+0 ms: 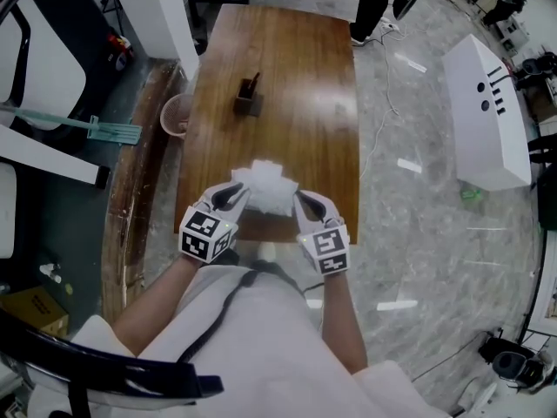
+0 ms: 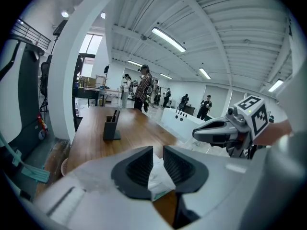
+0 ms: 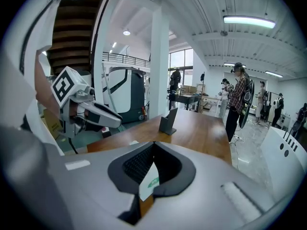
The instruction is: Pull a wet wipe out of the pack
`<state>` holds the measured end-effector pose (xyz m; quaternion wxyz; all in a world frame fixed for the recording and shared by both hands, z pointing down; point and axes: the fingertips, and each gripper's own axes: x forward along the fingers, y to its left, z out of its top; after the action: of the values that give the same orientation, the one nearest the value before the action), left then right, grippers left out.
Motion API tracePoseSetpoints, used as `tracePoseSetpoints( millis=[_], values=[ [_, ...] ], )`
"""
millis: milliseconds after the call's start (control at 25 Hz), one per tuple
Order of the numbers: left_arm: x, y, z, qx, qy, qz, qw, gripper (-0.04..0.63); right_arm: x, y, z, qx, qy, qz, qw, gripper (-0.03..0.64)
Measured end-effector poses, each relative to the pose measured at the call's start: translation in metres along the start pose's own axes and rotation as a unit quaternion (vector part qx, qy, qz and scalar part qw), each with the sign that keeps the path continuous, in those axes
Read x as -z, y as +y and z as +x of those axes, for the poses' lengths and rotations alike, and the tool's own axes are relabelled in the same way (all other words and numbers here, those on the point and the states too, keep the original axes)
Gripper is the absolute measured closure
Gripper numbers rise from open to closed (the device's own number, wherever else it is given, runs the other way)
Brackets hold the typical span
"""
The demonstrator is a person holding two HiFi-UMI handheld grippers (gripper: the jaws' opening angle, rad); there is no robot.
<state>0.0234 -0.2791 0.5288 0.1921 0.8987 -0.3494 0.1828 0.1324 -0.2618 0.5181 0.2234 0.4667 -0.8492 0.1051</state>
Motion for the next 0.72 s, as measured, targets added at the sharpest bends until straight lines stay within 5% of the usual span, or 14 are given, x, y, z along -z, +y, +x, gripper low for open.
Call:
tracePoseSetpoints(
  millis=[720],
  values=[
    [-0.039,-0.006,-0.014,0.003,-0.049,0.006,0.9988,0.52,-0.07,-0.006,-0.034,0.021,-0.084,-0.014,0.996,0.607]
  ],
)
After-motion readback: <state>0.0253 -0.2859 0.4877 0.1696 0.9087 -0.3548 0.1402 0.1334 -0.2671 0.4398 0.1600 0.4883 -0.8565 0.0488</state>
